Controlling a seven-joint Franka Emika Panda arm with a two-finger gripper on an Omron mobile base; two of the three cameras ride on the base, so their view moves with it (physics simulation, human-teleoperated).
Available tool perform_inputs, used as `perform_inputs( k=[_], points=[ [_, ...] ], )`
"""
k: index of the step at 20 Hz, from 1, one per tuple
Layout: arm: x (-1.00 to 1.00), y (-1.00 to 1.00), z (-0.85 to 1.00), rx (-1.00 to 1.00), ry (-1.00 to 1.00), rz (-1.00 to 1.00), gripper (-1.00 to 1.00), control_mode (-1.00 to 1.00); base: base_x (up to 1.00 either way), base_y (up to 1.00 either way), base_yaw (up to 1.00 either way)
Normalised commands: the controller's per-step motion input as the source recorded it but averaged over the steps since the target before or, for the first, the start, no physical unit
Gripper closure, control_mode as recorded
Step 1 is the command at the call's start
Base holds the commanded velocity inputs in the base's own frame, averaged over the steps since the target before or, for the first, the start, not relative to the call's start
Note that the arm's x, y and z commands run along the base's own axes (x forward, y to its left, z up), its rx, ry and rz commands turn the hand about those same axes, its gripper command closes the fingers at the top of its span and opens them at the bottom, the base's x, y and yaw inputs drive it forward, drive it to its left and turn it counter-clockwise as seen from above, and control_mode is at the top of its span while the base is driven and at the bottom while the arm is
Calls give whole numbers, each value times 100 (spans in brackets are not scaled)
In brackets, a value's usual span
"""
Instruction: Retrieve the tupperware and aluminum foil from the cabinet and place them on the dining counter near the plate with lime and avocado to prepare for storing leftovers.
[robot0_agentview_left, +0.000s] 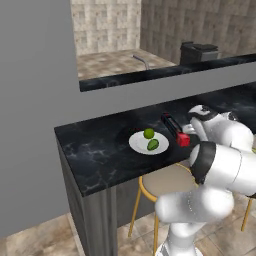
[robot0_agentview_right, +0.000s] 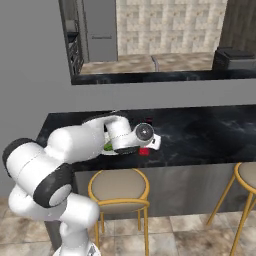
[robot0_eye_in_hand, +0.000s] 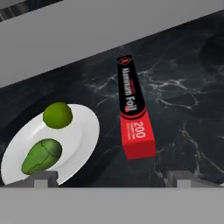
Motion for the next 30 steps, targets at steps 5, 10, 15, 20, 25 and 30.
perform_inputs(
  k=[5, 10, 15, 20, 25, 30],
  points=[
    [-100, 5, 100, -4, 3, 0, -100, -100, 0, 0, 0],
    [-100, 18, 100, -5, 12, -1, -100, -100, 0, 0, 0],
    [-100, 24, 87, -7, 17, -2, -100, -100, 0, 0, 0],
    [-92, 59, 41, -12, 4, 0, -100, -100, 0, 0, 0],
    [-75, 64, 0, -13, -1, 0, -100, -100, 0, 0, 0],
    [-50, 54, 0, -9, 0, 0, -100, -100, 0, 0, 0]
  ],
)
